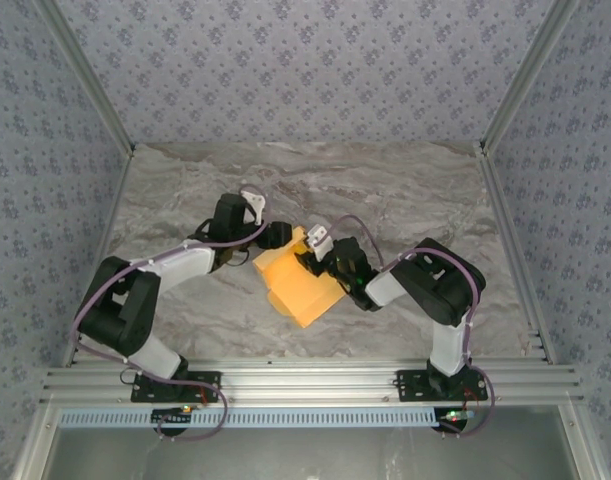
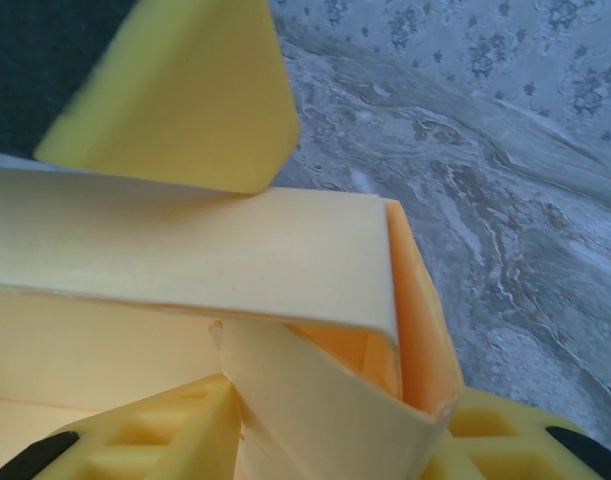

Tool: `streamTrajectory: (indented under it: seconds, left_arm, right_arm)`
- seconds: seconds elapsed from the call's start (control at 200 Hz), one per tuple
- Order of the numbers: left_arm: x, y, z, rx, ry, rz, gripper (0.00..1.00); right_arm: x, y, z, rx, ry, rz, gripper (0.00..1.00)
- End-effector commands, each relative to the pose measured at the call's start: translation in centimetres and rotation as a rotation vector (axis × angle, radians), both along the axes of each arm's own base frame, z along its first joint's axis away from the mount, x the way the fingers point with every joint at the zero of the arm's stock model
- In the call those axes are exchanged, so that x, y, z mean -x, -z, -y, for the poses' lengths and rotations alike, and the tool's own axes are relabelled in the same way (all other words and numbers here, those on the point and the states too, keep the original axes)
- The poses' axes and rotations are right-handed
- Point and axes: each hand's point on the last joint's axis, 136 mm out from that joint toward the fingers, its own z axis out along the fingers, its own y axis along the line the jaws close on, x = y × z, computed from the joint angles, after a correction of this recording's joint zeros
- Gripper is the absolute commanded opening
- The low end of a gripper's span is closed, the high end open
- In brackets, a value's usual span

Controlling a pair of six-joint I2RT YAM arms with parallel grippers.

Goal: Fold the paper box

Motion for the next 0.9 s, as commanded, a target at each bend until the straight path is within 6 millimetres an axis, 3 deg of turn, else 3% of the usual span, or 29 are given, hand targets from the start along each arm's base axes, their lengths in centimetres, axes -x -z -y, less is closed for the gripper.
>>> streamTrajectory:
  seconds: [0.0, 0.165, 0.315, 0.49, 0.894]
  left_arm:
    - [0.0, -0.3, 1.1, 0.034, 0.042, -0.019, 0.72]
    - [-0.1, 0.4, 1.7, 0.043, 0.051, -0.048, 0.65]
    - [0.0, 0.6, 1.9, 0.034, 0.056, -0.059, 0.64]
    - [0.0, -0.1, 2.3, 0.024, 0.07, -0.049, 0.66]
    - [-0.1, -1.2, 4.1, 0.008, 0.118, -0.033, 0.71]
  right_arm:
    - [-1.1, -1.7, 1.0, -0.067, 0.102, 0.039, 0.43]
    - [-1.3, -1.7, 1.1, -0.075, 0.119, 0.036, 0.45]
    - [0.2, -0.5, 0.5, -0.063, -0.014, -0.017, 0.48]
    - [1.1, -0.4, 1.1, -0.067, -0.102, -0.054, 0.53]
    - [1.2, -1.1, 2.9, -0.015, -0.164, -0.043, 0.59]
